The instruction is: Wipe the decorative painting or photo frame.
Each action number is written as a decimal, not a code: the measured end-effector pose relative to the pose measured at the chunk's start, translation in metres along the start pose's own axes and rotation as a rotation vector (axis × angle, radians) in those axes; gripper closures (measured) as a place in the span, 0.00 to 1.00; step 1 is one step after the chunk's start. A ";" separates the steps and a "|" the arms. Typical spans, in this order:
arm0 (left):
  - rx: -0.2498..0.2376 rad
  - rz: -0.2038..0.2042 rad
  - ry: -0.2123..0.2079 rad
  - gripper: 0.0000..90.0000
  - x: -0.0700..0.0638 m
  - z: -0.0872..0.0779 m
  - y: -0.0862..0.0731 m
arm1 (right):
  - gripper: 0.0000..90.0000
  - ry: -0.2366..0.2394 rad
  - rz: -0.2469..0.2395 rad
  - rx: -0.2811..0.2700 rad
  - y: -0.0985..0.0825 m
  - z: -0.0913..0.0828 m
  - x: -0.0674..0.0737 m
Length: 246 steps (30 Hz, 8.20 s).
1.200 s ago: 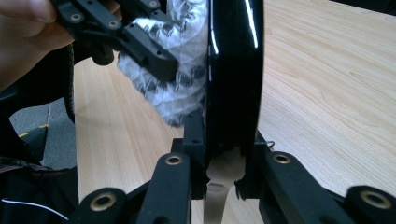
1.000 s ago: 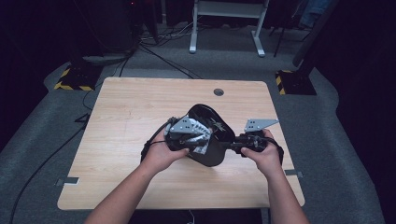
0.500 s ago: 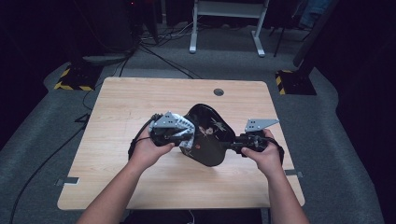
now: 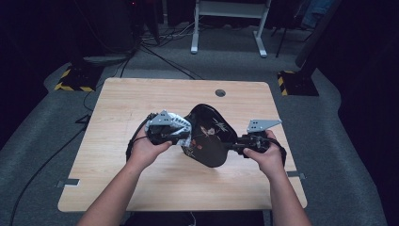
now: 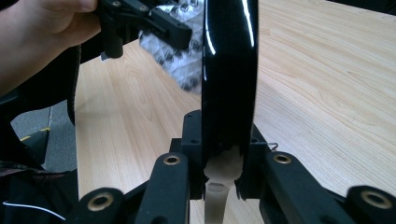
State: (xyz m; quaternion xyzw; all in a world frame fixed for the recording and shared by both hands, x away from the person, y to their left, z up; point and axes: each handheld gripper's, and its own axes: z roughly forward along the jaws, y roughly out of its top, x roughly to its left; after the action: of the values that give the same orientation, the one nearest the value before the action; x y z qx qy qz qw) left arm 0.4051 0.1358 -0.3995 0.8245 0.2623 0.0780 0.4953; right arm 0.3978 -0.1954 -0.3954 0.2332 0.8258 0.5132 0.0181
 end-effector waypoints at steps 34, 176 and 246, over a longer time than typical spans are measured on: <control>0.011 0.026 0.034 0.85 0.004 -0.004 -0.005 | 0.87 0.009 0.002 -0.006 -0.002 -0.001 -0.003; 0.120 0.040 0.017 0.85 0.003 0.018 -0.019 | 0.84 0.036 0.025 -0.010 -0.003 -0.006 -0.007; 0.113 0.114 -0.083 0.85 -0.041 0.053 -0.010 | 0.84 0.033 0.037 -0.016 -0.004 -0.005 -0.007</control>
State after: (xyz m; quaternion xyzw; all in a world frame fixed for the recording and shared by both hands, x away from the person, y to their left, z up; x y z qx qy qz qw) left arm 0.3874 0.0781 -0.4292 0.8674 0.1979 0.0568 0.4531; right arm 0.4010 -0.2041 -0.3978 0.2398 0.8175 0.5237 -0.0033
